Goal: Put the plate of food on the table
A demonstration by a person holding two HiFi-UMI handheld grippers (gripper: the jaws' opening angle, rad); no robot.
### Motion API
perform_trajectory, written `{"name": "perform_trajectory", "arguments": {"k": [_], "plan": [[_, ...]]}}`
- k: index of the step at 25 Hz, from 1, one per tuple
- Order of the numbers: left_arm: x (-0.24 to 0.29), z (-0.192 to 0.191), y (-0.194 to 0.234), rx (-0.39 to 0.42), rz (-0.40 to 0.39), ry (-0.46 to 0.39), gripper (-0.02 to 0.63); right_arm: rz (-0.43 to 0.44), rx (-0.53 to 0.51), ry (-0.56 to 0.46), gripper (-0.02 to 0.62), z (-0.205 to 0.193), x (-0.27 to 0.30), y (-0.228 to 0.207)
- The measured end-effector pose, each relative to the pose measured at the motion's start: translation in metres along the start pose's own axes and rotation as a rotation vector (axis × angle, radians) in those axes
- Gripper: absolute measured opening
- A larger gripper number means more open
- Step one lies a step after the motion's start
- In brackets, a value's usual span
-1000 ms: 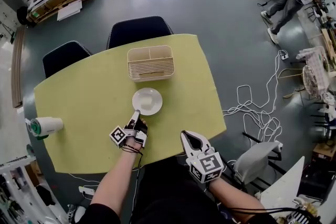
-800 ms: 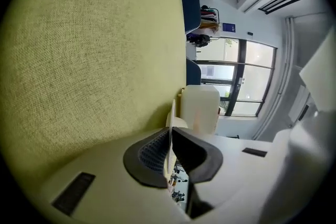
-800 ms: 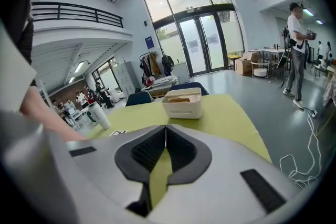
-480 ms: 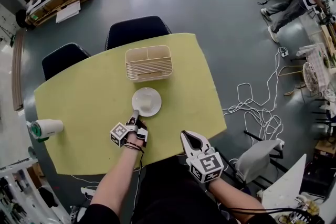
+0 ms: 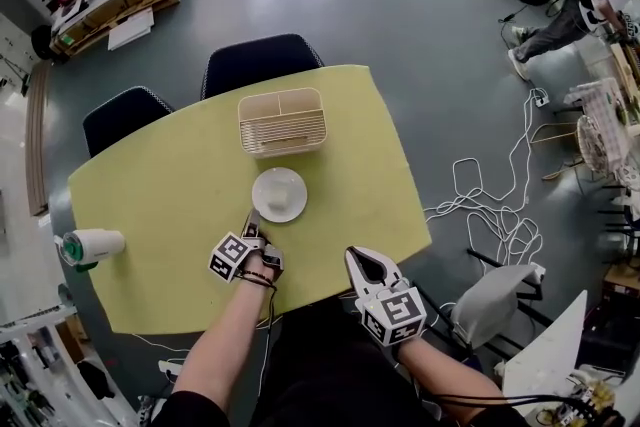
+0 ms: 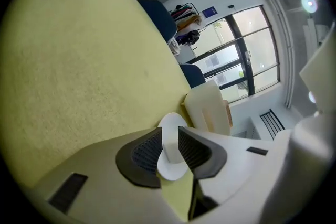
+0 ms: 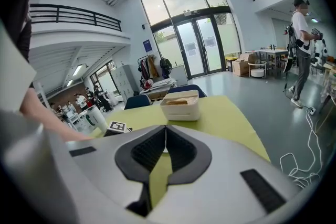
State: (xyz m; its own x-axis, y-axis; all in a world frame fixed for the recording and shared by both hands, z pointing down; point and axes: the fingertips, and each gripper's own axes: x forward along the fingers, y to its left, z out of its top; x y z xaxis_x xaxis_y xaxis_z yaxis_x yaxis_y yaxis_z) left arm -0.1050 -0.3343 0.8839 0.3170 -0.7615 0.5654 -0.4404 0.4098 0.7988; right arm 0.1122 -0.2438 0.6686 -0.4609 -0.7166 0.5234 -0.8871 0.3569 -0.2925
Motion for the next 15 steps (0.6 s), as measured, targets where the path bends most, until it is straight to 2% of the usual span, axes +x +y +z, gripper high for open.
{"name": "perform_trajectory", "arguments": {"k": [3, 5, 9, 15], "plan": [[-0.025, 0.008, -0.022, 0.040, -0.048, 0.008, 0.094, 0.011, -0.002, -0.021, 0.012, 0.008, -0.001, 0.003], [-0.050, 0.017, -0.047, 0.126, -0.098, -0.002, 0.090, 0.026, -0.005, -0.041, 0.012, 0.018, -0.001, 0.006], [-0.112, 0.034, -0.097, 0.419, -0.166, -0.049, 0.013, 0.067, -0.023, -0.086, 0.012, 0.038, 0.001, 0.019], [-0.207, 0.040, -0.166, 0.837, -0.230, -0.181, 0.008, 0.140, -0.063, -0.133, 0.012, 0.064, -0.008, 0.054]]}}
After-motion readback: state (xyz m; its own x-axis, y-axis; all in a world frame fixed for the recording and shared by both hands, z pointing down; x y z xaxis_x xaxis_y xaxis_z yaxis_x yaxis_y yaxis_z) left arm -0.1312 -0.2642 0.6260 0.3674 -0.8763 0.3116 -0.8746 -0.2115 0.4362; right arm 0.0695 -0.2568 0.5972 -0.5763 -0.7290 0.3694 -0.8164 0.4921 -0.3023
